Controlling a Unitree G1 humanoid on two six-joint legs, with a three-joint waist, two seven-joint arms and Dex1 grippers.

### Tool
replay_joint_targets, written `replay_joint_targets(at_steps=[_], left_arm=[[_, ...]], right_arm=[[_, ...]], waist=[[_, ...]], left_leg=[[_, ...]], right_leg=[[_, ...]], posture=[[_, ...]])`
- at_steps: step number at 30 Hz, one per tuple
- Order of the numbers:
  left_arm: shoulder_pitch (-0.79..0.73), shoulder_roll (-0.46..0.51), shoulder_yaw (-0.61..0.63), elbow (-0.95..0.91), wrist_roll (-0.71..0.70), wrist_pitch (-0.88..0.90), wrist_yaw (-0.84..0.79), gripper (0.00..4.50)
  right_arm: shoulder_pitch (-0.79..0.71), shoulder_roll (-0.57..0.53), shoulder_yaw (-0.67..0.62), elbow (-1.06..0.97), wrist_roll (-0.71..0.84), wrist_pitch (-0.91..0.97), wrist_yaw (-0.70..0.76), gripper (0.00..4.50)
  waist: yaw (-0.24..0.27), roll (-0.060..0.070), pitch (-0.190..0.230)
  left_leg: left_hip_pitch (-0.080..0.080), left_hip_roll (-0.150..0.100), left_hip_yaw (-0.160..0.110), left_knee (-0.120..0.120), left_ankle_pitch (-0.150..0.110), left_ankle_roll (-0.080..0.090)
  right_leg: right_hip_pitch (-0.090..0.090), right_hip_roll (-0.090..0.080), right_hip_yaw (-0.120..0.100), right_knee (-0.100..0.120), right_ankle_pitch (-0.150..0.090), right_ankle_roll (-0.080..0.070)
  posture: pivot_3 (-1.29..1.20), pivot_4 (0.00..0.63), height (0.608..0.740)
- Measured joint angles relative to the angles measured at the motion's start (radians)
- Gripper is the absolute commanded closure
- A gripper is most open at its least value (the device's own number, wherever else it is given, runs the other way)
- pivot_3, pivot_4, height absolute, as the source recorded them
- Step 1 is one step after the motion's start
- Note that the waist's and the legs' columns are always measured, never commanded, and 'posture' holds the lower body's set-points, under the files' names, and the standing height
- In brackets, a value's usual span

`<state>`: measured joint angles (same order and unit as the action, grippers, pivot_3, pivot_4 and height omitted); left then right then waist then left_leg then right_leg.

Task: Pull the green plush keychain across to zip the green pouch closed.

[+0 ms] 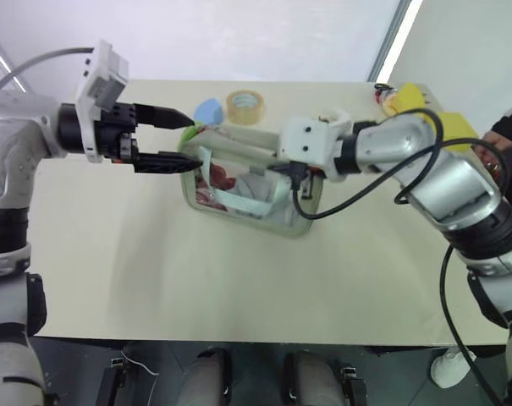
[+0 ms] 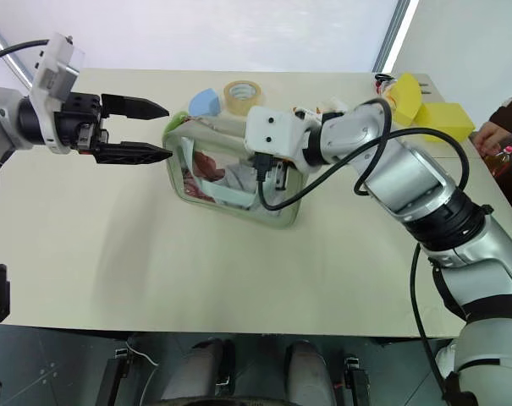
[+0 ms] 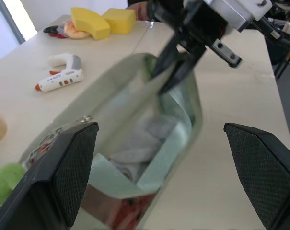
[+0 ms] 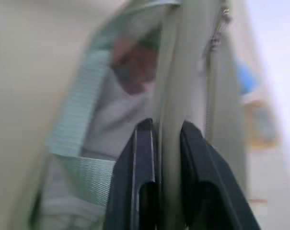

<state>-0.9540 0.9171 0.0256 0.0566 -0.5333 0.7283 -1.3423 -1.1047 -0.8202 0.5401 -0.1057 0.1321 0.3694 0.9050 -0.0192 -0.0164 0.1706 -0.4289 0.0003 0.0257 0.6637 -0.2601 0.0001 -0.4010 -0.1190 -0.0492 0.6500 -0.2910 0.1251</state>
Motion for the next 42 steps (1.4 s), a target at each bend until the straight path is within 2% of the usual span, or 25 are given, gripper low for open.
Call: replay_joint_targets(at_steps=[4,11,12,13,15,20,25,28,32,35,38,42], left_arm=[[0.000,-0.010,0.000,0.008,0.001,-0.017,0.017,0.00],[0.007,-0.020,-0.001,0.009,0.001,-0.037,0.030,0.00],[0.007,-0.022,-0.001,0.010,0.001,-0.039,0.031,0.00],[0.007,-0.024,-0.001,0.012,0.001,-0.041,0.032,0.00],[0.007,-0.026,-0.003,0.022,0.003,-0.045,0.034,0.00],[-0.007,-0.017,-0.002,0.125,0.042,-0.084,0.053,0.00],[-0.010,0.014,0.002,0.338,0.125,-0.181,0.079,0.00],[-0.024,0.007,0.007,0.448,0.156,-0.220,0.108,0.00],[-0.040,-0.045,0.006,0.525,0.189,-0.283,0.125,0.00],[-0.043,-0.083,0.001,0.545,0.205,-0.302,0.130,0.00],[-0.043,-0.108,0.000,0.563,0.232,-0.336,0.150,0.00],[-0.045,-0.169,-0.001,0.641,0.282,-0.417,0.223,0.00]], right_arm=[[0.008,0.031,-0.009,0.076,-0.085,-0.191,0.039,4.00],[0.133,0.052,-0.082,0.090,-0.118,-0.206,0.106,4.00],[0.144,0.058,-0.094,0.085,-0.112,-0.179,0.115,3.47],[0.154,0.065,-0.109,0.075,-0.105,-0.148,0.124,3.22],[0.159,0.086,-0.138,0.058,-0.093,-0.096,0.125,2.24],[0.160,0.085,-0.251,-0.008,-0.037,0.062,0.121,2.24],[0.185,-0.028,-0.365,-0.104,0.014,0.183,0.153,2.24],[0.250,-0.043,-0.380,-0.132,0.033,0.220,0.162,2.24],[0.310,0.013,-0.343,-0.139,0.042,0.248,0.147,2.24],[0.313,0.027,-0.318,-0.133,0.030,0.233,0.133,3.08],[0.317,0.027,-0.318,-0.131,0.026,0.222,0.132,4.46],[0.320,0.028,-0.318,-0.133,0.026,0.221,0.132,4.46]], waist=[[0.000,0.000,0.000],[-0.002,0.000,0.000],[-0.002,0.000,0.000],[-0.002,0.000,0.000],[-0.002,0.000,0.000],[0.007,0.000,0.000],[0.009,0.000,0.000],[0.007,0.000,0.000],[0.006,0.000,0.000],[0.005,0.000,0.000],[0.005,0.000,0.000],[0.006,0.000,0.000]], left_leg=[[0.000,0.000,0.000,0.000,0.000,0.000],[0.001,0.001,0.000,0.001,0.000,-0.001],[0.001,0.001,0.000,0.000,0.000,-0.001],[0.001,0.001,0.000,0.000,0.000,-0.001],[0.001,0.001,0.000,0.000,0.000,-0.001],[0.001,0.001,0.000,0.001,0.000,-0.001],[0.001,0.000,0.000,0.001,0.000,0.000],[0.001,0.000,0.000,0.001,0.000,0.000],[0.001,0.000,0.000,0.001,0.000,0.000],[0.001,0.000,0.000,0.001,0.000,-0.001],[0.001,0.000,0.000,0.001,0.000,-0.001],[0.001,0.000,0.000,0.001,0.000,-0.001]], right_leg=[[0.000,0.000,0.000,0.000,0.000,0.000],[0.001,0.000,0.000,0.000,0.000,0.000],[0.001,0.000,0.000,0.000,0.000,0.000],[0.001,0.000,0.000,0.000,0.000,0.000],[0.001,0.000,0.000,0.000,0.000,0.000],[0.002,0.000,0.000,0.000,0.000,0.000],[0.003,0.000,-0.002,0.000,0.000,0.000],[0.003,0.000,-0.002,0.000,0.000,0.000],[0.002,0.000,-0.002,0.000,0.000,0.000],[0.002,0.000,-0.002,0.000,0.000,0.000],[0.003,0.000,-0.002,0.000,0.000,0.000],[0.003,0.000,-0.002,0.000,0.000,0.000]], posture=[[0.00,0.150,0.740],[0.00,0.150,0.740],[0.00,0.150,0.740],[0.00,0.150,0.740],[0.00,0.150,0.740],[0.00,0.150,0.740],[0.00,0.150,0.740],[0.00,0.150,0.740],[0.00,0.150,0.740],[0.00,0.150,0.740],[0.00,0.150,0.740],[0.00,0.150,0.740]])
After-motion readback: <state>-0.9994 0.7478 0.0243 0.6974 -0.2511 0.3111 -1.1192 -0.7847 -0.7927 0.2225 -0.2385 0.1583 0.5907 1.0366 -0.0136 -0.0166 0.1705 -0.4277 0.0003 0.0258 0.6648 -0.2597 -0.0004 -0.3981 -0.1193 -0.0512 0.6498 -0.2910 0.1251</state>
